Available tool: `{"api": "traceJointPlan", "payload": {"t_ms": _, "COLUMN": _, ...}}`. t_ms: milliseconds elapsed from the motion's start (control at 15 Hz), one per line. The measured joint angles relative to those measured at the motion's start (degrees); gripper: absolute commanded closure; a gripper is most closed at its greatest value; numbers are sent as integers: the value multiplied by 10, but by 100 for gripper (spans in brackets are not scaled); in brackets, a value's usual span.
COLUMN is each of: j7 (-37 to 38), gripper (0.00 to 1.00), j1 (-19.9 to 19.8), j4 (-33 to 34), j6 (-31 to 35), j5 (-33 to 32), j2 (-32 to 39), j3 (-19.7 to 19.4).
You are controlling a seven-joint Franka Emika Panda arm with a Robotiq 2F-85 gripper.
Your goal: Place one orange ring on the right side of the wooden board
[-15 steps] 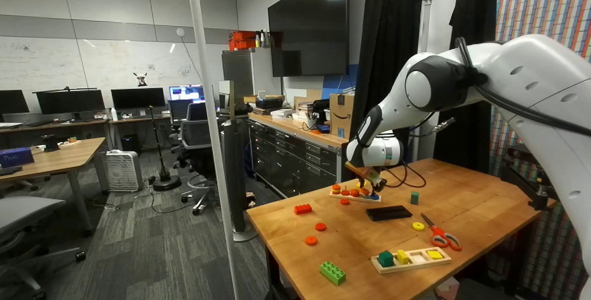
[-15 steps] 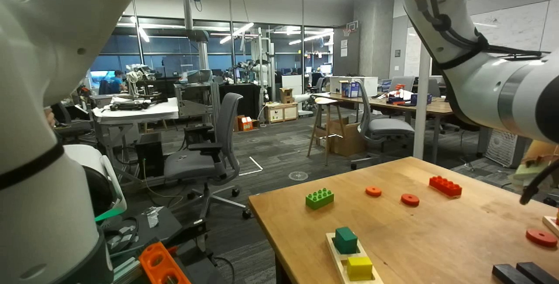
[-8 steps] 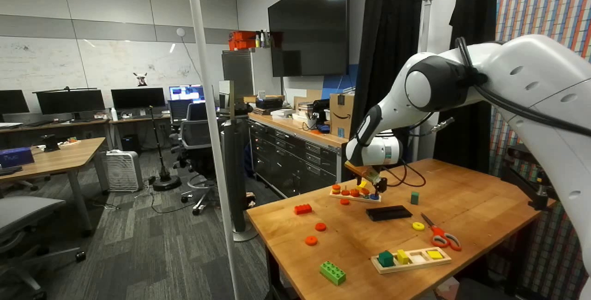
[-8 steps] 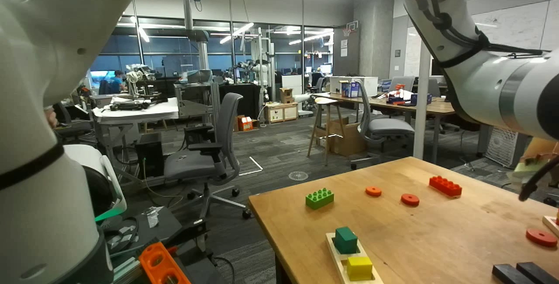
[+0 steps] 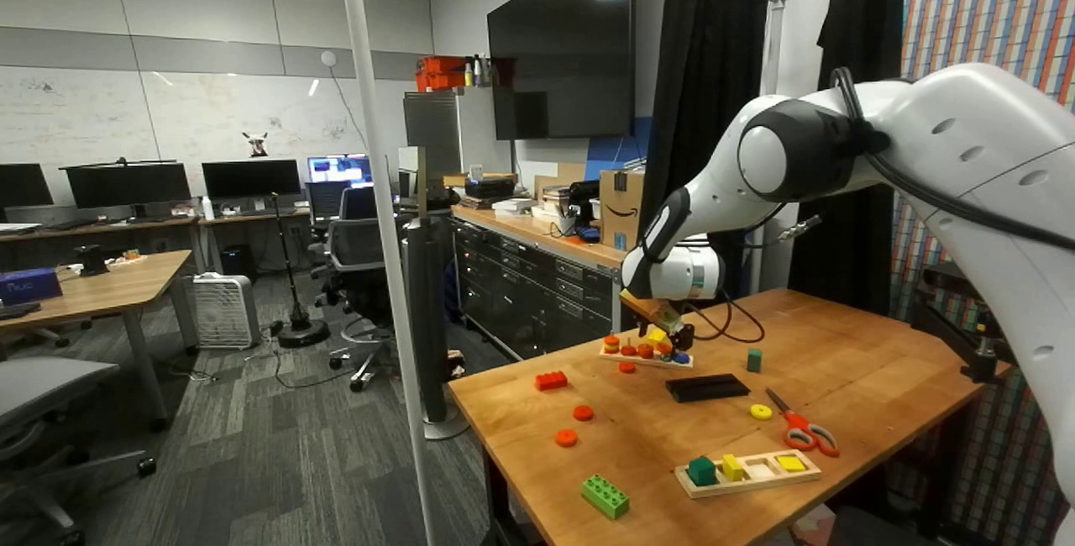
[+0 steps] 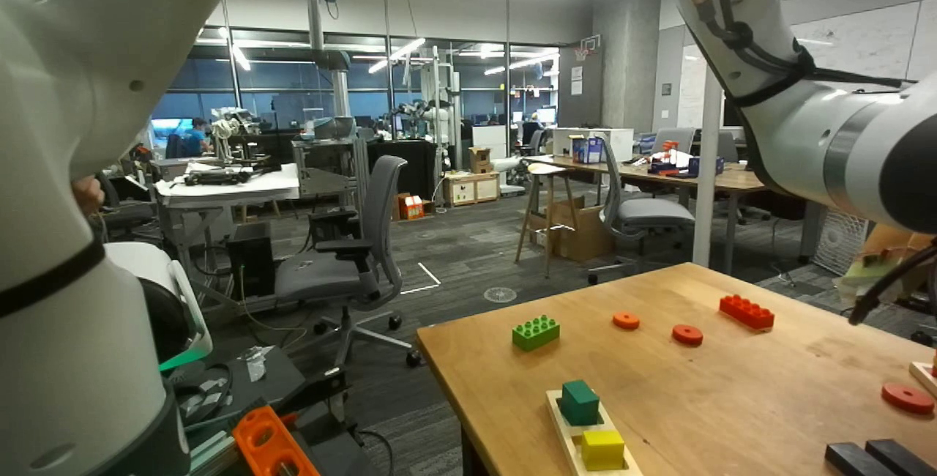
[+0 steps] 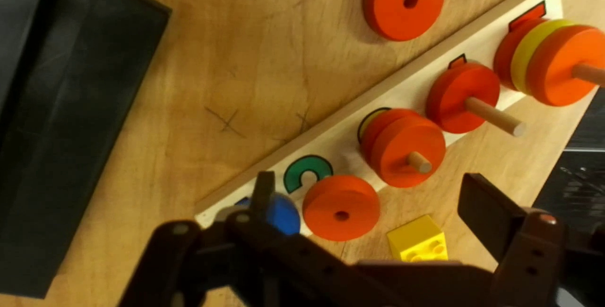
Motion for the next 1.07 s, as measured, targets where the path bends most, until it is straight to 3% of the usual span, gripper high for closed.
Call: {"api": "traceJointPlan", "payload": {"t_ms": 1067, "j7": -8, "gripper": 0, "j1": 0, "j4": 11, "j6": 11, "j5": 3, "j2": 3, "j3": 2}}
